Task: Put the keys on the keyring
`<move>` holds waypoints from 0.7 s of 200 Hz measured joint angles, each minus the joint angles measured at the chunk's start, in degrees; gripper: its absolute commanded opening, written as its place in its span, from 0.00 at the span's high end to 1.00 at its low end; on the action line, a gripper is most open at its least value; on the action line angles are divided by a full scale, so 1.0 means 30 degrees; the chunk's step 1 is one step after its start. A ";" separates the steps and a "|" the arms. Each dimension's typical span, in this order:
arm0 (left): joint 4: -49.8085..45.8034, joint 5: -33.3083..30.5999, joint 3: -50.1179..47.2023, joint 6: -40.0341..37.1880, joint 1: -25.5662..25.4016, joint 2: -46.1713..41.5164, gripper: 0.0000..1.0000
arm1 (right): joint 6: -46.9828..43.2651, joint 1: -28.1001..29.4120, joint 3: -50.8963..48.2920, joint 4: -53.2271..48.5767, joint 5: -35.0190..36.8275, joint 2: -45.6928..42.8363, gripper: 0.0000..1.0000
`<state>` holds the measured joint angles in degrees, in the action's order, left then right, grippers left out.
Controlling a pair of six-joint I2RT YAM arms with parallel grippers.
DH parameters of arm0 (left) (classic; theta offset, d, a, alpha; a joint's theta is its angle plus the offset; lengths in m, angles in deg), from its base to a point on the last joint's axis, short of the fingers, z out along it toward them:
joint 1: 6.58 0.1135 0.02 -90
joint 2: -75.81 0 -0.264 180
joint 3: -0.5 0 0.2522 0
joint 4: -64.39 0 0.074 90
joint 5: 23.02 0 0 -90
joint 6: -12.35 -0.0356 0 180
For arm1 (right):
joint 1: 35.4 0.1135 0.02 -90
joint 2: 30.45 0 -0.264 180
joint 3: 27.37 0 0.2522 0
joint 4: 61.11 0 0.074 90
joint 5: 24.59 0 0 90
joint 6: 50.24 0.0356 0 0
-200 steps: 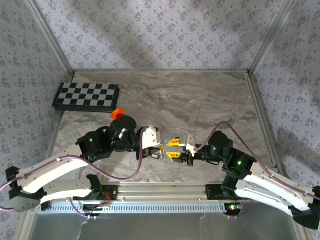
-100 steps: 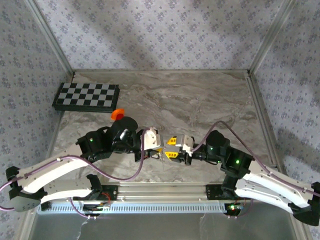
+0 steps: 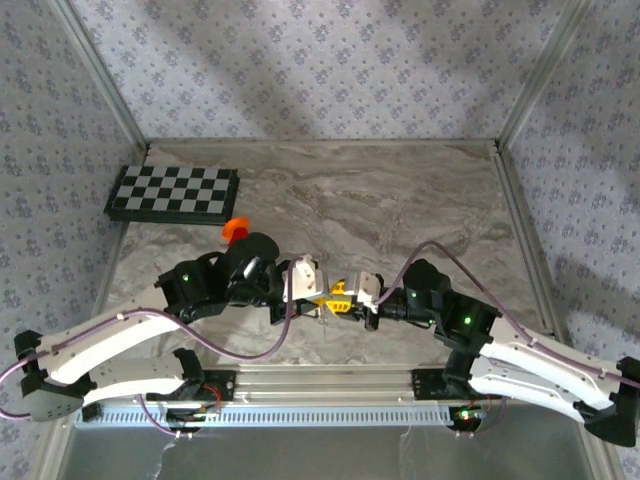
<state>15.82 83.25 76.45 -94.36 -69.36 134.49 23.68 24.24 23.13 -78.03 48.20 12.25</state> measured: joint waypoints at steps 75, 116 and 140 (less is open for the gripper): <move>-0.0066 -0.0138 0.0000 -0.0080 0.0007 -0.0036 1.00 | -0.0138 0.0102 0.0000 0.0029 -0.0022 0.0146 1.00; 0.1756 -0.0153 -0.1297 0.0576 0.0000 -0.1472 0.71 | 0.0379 0.0080 -0.0794 0.1457 -0.0058 -0.0801 1.00; 0.3818 -0.0160 -0.3228 0.1362 0.0000 -0.3468 0.70 | 0.1763 -0.0466 -0.1880 0.3497 -0.0860 -0.1625 1.00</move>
<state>27.28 82.77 66.77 -90.28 -69.36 124.08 28.97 22.84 17.49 -67.54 45.62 7.37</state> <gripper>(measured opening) 0.298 0.062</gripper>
